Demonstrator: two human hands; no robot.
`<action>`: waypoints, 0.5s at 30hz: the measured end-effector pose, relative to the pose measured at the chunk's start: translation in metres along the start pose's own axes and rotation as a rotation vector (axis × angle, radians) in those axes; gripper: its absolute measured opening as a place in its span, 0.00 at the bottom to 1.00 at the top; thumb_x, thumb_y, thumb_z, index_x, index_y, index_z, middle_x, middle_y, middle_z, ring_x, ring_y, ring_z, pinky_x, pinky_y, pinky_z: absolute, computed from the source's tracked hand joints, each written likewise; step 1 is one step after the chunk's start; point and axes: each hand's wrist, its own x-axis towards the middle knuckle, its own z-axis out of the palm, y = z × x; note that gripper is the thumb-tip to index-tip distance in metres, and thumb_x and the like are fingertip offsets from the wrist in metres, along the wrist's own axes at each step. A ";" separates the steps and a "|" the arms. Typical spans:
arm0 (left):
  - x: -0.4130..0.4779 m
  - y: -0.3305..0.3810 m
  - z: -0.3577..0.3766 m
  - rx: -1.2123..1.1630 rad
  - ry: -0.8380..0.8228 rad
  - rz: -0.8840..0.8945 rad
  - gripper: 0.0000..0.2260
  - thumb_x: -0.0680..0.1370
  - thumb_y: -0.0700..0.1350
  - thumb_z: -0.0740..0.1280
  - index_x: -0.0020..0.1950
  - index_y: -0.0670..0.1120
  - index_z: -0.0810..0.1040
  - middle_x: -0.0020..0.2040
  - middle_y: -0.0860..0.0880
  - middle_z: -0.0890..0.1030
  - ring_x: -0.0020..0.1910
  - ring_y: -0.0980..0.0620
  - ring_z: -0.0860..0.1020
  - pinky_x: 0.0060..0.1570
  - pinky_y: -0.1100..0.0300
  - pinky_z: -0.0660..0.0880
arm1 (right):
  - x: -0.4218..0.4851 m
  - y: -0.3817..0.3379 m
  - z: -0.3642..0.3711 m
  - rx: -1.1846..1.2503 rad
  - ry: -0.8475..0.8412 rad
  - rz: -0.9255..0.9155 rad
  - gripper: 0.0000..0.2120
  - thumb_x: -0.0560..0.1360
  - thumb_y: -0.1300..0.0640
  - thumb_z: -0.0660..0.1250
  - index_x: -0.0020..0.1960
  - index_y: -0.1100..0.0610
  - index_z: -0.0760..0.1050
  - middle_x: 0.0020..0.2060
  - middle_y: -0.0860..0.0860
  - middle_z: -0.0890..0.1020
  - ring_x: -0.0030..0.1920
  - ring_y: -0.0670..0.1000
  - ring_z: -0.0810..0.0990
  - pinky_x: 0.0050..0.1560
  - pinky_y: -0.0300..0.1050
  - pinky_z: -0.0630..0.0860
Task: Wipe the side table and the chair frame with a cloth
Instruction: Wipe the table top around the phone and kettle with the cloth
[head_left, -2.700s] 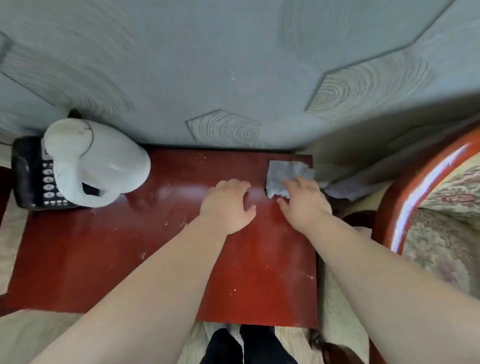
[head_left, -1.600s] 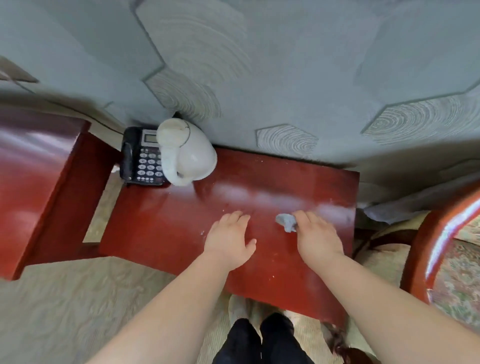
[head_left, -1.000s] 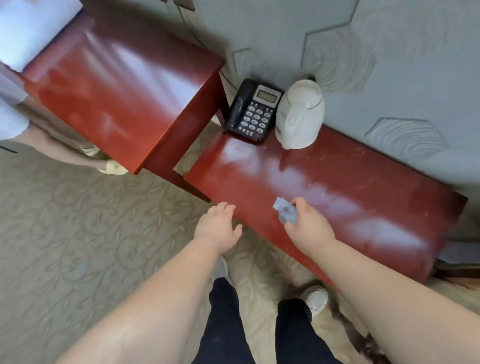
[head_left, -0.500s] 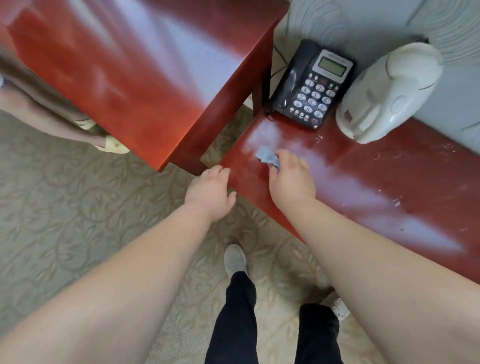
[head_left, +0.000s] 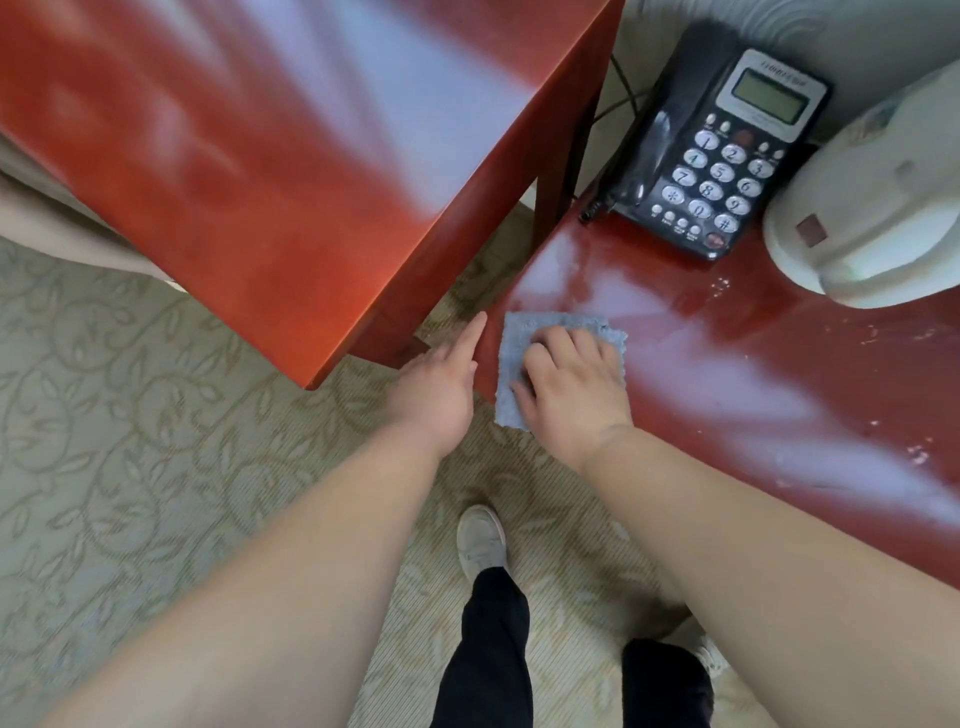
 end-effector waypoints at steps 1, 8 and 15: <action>0.005 0.003 -0.001 -0.020 -0.002 -0.033 0.27 0.87 0.49 0.52 0.85 0.59 0.47 0.79 0.46 0.71 0.68 0.38 0.77 0.65 0.43 0.75 | -0.005 0.001 0.004 0.003 0.016 -0.050 0.16 0.78 0.49 0.66 0.58 0.59 0.79 0.60 0.55 0.79 0.60 0.63 0.76 0.59 0.59 0.70; 0.026 0.006 0.002 -0.073 -0.021 -0.005 0.27 0.87 0.54 0.50 0.86 0.56 0.45 0.85 0.48 0.58 0.81 0.43 0.61 0.75 0.42 0.65 | 0.021 0.018 0.009 -0.110 -0.203 -0.086 0.33 0.82 0.44 0.51 0.83 0.58 0.56 0.82 0.57 0.56 0.83 0.61 0.47 0.81 0.62 0.42; 0.028 0.003 0.007 -0.050 -0.040 -0.014 0.28 0.86 0.57 0.48 0.85 0.59 0.41 0.86 0.49 0.52 0.82 0.43 0.58 0.76 0.39 0.64 | 0.066 0.031 0.001 -0.149 -0.227 -0.017 0.37 0.80 0.33 0.47 0.84 0.49 0.49 0.84 0.51 0.49 0.83 0.61 0.40 0.79 0.66 0.37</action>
